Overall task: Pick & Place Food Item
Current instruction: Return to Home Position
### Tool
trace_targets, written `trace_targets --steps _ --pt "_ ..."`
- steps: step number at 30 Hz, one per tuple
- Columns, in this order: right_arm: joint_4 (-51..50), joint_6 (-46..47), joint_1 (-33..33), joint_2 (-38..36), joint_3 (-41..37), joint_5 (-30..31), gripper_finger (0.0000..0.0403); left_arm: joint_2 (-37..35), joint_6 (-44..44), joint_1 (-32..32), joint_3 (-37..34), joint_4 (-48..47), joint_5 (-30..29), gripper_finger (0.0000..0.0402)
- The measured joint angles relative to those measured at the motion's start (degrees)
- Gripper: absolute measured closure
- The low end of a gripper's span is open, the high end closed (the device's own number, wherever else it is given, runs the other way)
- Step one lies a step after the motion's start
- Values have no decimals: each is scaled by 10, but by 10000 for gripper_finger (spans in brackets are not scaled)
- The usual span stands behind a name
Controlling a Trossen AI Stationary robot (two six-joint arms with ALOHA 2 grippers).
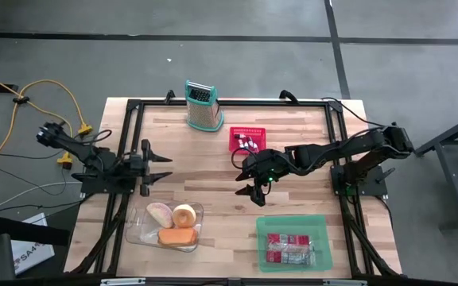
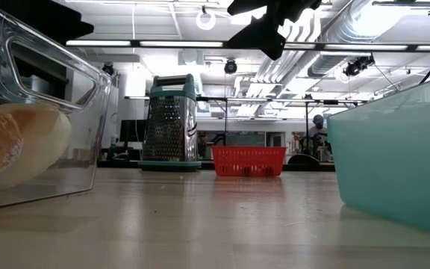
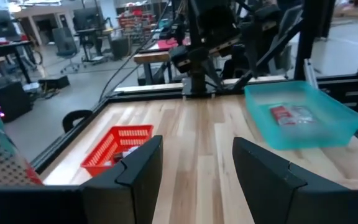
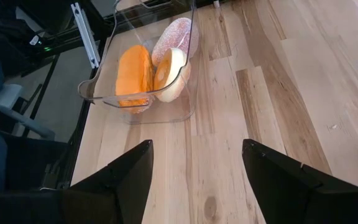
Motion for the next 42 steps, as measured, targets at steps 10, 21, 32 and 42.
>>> trace_targets --steps 10,21,32,42 --pt "0 0 0 0 0 0 167 -42 1 0 -47 11 42 215" --pt "0 0 0 0 0 0 167 -43 -4 0 -123 120 55 215" --pt "0 0 0 0 0 0 167 -43 6 0 -155 168 55 215" --pt "0 0 0 0 0 0 167 -43 -25 0 -156 99 65 215"
